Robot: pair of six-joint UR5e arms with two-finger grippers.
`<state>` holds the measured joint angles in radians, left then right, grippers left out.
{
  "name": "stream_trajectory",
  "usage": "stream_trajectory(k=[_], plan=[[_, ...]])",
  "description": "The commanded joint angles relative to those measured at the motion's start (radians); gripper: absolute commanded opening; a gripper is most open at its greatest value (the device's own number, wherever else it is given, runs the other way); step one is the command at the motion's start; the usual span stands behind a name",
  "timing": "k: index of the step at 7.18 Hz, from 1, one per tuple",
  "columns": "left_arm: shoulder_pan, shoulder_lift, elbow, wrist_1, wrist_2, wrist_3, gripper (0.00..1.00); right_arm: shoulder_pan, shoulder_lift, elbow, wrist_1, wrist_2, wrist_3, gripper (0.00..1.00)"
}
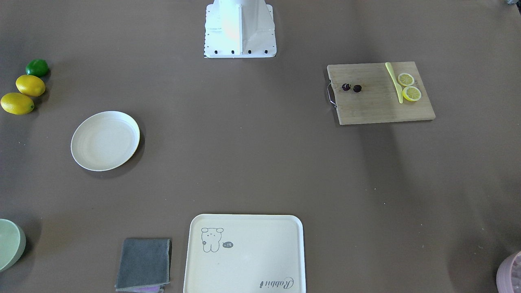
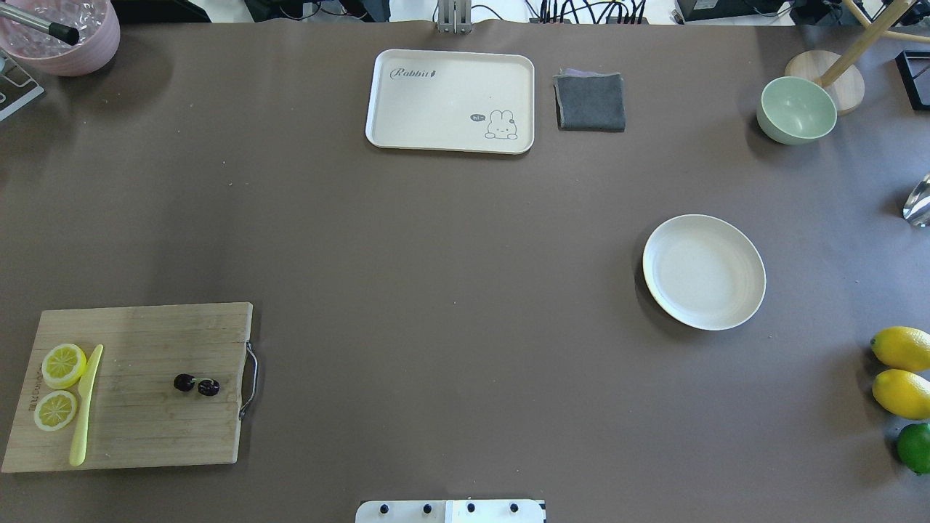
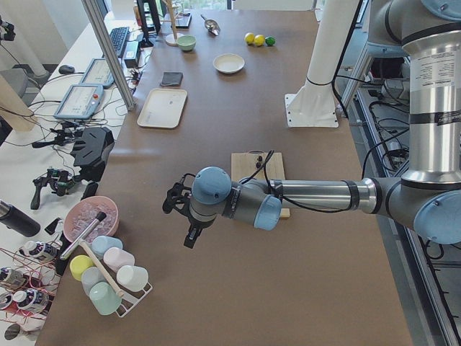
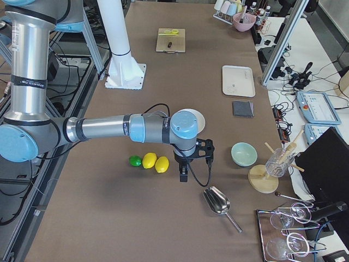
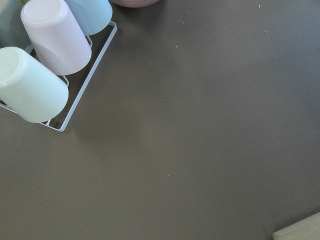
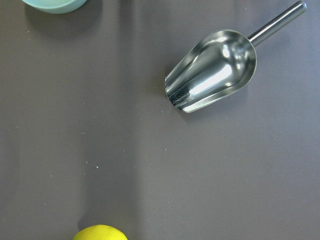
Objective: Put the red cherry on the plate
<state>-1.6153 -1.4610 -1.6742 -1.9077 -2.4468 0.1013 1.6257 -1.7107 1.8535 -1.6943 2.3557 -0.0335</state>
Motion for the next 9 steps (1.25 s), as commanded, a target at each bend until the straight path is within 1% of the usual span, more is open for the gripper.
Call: stream_trajectory(k=[1, 2, 3, 4, 5, 6, 8, 9], plan=[[-0.001, 0.005, -0.025, -0.004, -0.001, 0.0, 0.98, 0.006, -0.003, 0.016, -0.001, 0.0, 0.0, 1.0], [0.009, 0.022, -0.022, -0.004, 0.02, 0.0, 0.98, 0.005, 0.0, 0.012, 0.001, -0.003, 0.004, 1.0], [0.009, 0.015, -0.027, -0.005, 0.055, 0.001, 0.98, 0.005, 0.006, 0.013, 0.002, -0.004, 0.006, 1.0], [0.012, 0.002, -0.032, -0.011, 0.127, 0.033, 0.98, 0.003, 0.014, 0.007, 0.002, -0.009, -0.003, 1.0], [0.011, -0.004, -0.042, -0.005, 0.124, 0.078, 0.98, 0.003, 0.014, 0.01, 0.011, -0.007, -0.003, 1.0], [0.017, -0.018, -0.048, -0.004, 0.124, 0.069, 0.98, 0.003, 0.013, 0.012, 0.031, -0.006, -0.003, 1.0], [0.018, -0.018, -0.065, 0.001, 0.094, -0.035, 0.98, 0.003, 0.011, 0.007, 0.032, -0.001, -0.003, 1.0], [0.018, -0.01, -0.079, 0.001, 0.088, -0.043, 0.98, 0.003, 0.007, 0.007, 0.033, 0.005, 0.001, 1.0]])
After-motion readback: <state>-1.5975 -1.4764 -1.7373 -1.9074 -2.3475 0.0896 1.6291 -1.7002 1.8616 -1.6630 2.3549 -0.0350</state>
